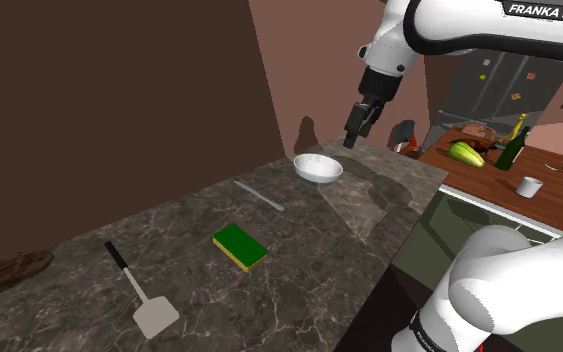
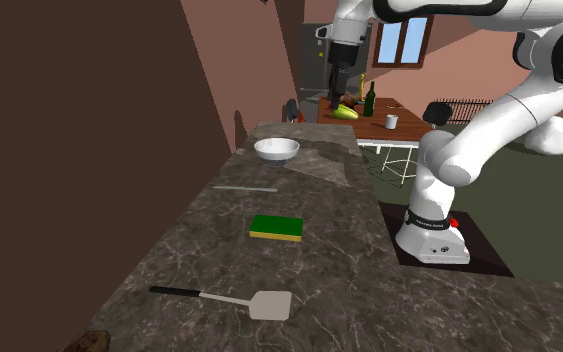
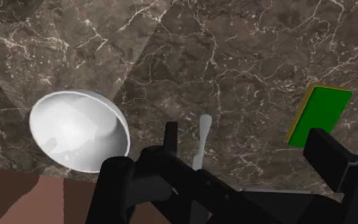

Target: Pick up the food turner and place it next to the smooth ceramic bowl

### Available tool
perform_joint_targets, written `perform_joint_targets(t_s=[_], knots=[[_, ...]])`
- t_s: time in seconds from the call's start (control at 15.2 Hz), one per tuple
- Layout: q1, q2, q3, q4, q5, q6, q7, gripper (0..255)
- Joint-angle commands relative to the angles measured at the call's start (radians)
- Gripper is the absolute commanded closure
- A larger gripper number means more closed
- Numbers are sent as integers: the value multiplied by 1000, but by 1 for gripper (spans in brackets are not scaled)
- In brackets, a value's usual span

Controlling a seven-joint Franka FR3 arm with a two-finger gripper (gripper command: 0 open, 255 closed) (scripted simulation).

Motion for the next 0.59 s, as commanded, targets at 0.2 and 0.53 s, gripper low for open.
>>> perform_joint_targets(t_s=[0.2,0.53], knots=[[17,31,58,-24,33,49,68,0],[44,108,154,-39,82,136,179,0]])
